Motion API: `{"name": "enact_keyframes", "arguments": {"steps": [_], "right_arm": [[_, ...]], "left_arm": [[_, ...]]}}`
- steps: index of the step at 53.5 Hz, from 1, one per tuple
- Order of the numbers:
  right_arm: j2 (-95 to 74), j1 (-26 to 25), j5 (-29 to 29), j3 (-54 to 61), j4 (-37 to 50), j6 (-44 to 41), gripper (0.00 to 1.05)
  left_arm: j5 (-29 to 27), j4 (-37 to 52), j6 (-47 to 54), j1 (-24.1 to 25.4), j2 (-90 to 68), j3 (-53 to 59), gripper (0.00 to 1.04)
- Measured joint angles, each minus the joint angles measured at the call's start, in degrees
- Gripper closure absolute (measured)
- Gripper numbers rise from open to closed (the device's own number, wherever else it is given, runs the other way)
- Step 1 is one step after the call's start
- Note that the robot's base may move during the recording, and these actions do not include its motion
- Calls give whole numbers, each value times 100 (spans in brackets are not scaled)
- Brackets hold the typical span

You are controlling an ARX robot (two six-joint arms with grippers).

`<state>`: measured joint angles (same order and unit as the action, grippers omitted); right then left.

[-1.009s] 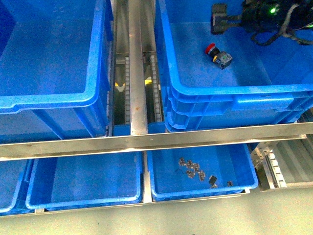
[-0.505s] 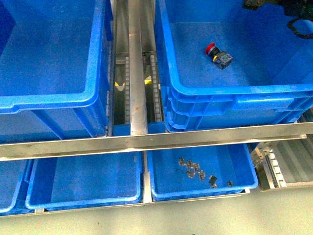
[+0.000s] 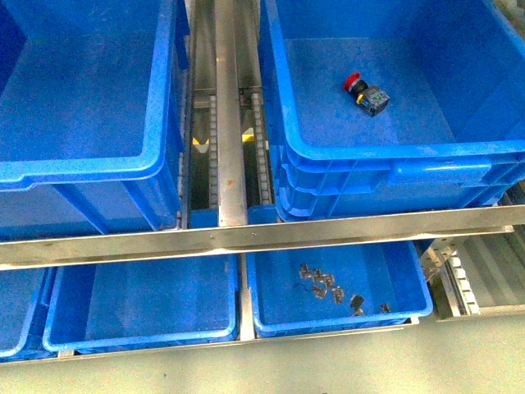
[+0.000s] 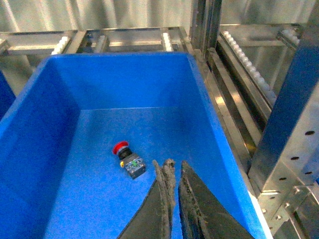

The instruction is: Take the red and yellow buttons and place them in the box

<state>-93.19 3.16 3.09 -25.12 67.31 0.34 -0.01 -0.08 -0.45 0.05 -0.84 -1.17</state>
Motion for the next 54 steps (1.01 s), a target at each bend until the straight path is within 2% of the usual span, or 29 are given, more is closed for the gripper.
{"name": "enact_keyframes", "arguments": {"steps": [6,27,54], "right_arm": [[507,-177,-278,494,9,-4,101],[2168,-313,-295,1661,-507,-4,101],[4513,-315,-295,2347,-2186,-4,101]], "left_arm": [[0,0,0,0,0,0,102],[0,0,0,0,0,0,102],[0,0,0,0,-2,0,102]]}}
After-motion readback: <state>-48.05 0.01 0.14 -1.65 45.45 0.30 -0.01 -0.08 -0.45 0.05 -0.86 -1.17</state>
